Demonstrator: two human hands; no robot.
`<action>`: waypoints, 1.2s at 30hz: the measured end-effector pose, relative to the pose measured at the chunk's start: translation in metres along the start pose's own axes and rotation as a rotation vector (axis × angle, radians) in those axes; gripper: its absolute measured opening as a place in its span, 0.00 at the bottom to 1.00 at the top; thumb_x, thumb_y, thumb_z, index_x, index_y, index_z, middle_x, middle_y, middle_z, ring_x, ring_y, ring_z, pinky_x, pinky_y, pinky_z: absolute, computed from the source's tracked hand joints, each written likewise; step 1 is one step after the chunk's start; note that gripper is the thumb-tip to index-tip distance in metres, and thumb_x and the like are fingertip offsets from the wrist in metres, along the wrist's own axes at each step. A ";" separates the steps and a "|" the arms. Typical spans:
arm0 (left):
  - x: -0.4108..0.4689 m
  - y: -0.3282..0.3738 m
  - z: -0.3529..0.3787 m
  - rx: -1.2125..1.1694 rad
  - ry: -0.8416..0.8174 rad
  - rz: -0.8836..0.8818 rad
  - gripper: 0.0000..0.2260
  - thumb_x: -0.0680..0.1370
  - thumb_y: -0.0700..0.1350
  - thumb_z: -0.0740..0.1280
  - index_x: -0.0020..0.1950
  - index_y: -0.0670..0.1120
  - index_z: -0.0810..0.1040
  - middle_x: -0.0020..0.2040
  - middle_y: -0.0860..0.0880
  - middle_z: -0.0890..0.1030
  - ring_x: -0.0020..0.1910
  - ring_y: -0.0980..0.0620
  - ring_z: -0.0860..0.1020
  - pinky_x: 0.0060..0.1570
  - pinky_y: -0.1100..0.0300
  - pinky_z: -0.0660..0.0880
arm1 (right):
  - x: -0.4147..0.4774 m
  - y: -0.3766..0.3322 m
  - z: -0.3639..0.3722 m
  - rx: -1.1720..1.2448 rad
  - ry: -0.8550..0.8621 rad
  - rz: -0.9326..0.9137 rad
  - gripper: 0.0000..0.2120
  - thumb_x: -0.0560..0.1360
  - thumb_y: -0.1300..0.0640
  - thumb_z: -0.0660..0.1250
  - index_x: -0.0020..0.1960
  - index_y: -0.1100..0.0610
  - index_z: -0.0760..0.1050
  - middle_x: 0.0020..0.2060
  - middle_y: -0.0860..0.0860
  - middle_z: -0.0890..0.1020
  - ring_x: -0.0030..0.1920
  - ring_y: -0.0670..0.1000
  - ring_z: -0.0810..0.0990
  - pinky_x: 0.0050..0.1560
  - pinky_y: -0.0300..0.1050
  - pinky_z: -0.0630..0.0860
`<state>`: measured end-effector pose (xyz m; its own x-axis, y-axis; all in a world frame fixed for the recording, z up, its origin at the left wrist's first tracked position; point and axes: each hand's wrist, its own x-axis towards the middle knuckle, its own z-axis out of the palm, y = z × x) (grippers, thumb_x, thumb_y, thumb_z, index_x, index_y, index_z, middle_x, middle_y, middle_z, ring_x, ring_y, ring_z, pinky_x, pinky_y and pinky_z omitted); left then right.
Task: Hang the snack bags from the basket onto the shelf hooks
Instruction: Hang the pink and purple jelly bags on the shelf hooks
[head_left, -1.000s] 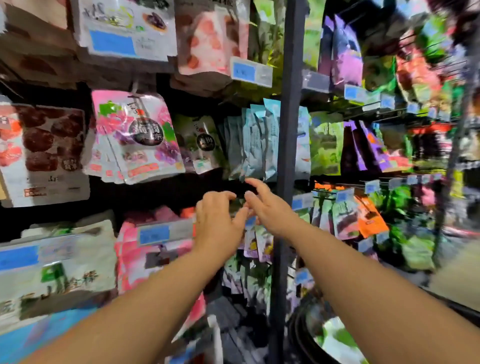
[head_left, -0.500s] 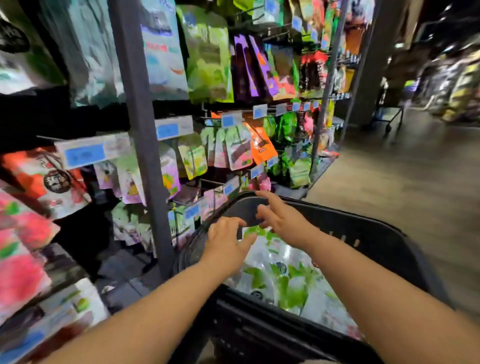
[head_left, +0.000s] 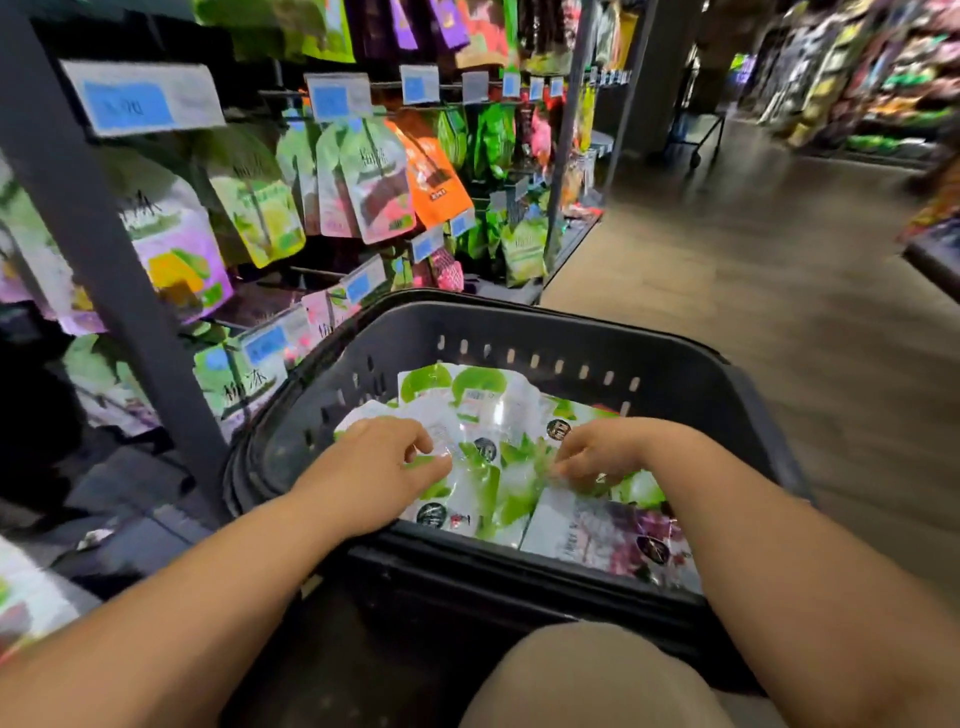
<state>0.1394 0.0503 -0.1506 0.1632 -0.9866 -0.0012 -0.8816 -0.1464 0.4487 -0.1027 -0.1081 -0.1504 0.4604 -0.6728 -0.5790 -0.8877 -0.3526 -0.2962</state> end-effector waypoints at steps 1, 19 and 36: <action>-0.001 0.002 -0.001 -0.001 -0.014 -0.018 0.14 0.77 0.64 0.63 0.53 0.56 0.77 0.50 0.57 0.76 0.54 0.54 0.72 0.50 0.56 0.70 | 0.001 0.001 0.001 -0.020 -0.030 0.024 0.17 0.78 0.43 0.67 0.61 0.52 0.78 0.52 0.53 0.82 0.49 0.51 0.81 0.54 0.46 0.80; -0.005 0.008 -0.004 0.006 -0.067 -0.057 0.13 0.76 0.65 0.63 0.46 0.56 0.76 0.47 0.57 0.78 0.48 0.55 0.75 0.42 0.57 0.70 | 0.015 -0.002 0.018 -0.167 -0.232 0.180 0.13 0.71 0.38 0.73 0.46 0.45 0.75 0.48 0.48 0.78 0.52 0.54 0.77 0.67 0.56 0.74; -0.007 0.010 -0.006 0.038 -0.102 -0.071 0.14 0.76 0.66 0.62 0.46 0.56 0.76 0.45 0.57 0.79 0.46 0.55 0.77 0.42 0.57 0.71 | -0.004 -0.011 0.004 -0.141 -0.030 0.068 0.18 0.75 0.41 0.70 0.59 0.48 0.72 0.47 0.47 0.76 0.46 0.49 0.75 0.47 0.46 0.73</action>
<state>0.1319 0.0558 -0.1411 0.1818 -0.9755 -0.1236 -0.8857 -0.2171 0.4104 -0.0950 -0.0993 -0.1481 0.3966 -0.6792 -0.6176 -0.9065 -0.3960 -0.1467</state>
